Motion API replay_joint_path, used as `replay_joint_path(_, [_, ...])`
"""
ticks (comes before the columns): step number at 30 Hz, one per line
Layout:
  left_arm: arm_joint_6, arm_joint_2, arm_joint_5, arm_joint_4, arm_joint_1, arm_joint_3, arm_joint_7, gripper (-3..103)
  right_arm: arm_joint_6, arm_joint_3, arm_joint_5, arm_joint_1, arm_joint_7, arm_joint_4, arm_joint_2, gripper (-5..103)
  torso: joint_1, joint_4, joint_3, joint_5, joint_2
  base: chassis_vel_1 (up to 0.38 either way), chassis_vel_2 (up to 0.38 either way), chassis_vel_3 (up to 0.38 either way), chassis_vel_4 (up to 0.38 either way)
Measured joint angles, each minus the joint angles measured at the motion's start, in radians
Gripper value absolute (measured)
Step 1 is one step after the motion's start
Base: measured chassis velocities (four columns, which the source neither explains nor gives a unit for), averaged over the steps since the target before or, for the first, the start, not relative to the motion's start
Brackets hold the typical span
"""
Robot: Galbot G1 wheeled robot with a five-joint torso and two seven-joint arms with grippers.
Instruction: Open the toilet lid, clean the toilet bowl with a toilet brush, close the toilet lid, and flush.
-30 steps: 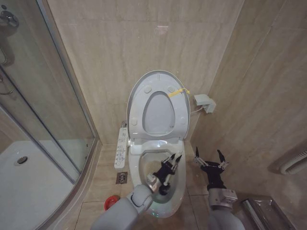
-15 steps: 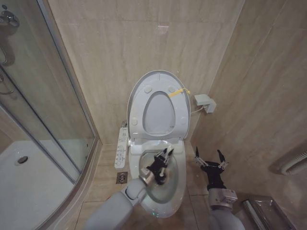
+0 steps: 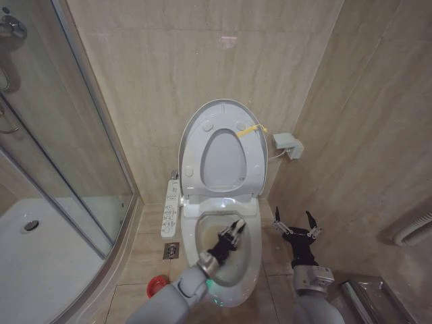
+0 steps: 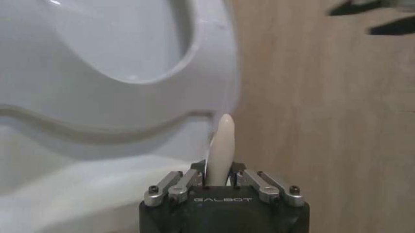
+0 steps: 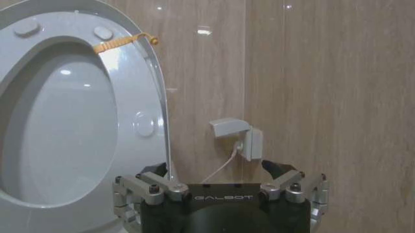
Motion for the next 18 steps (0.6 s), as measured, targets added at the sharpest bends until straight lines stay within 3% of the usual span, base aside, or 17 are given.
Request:
replay_joint_path(11, [0.013,-0.029,-0.025,-0.107,-0.031,-0.002,-0.001,22,0.0,0.0,0.0,0.0,0.0,0.0,0.0,100,0.0,-0.0006,0.0,-0.0003,0.0,0.0,0.0,0.0,0.0])
replay_joint_path(18, [-0.01,-0.089,-0.04,0.031,-0.068,0.046,0.026,22,0.0,0.0,0.0,0.0,0.0,0.0,0.0,100,0.0,-0.0005,0.0,-0.0002,0.0,0.0,0.0,0.0,0.0])
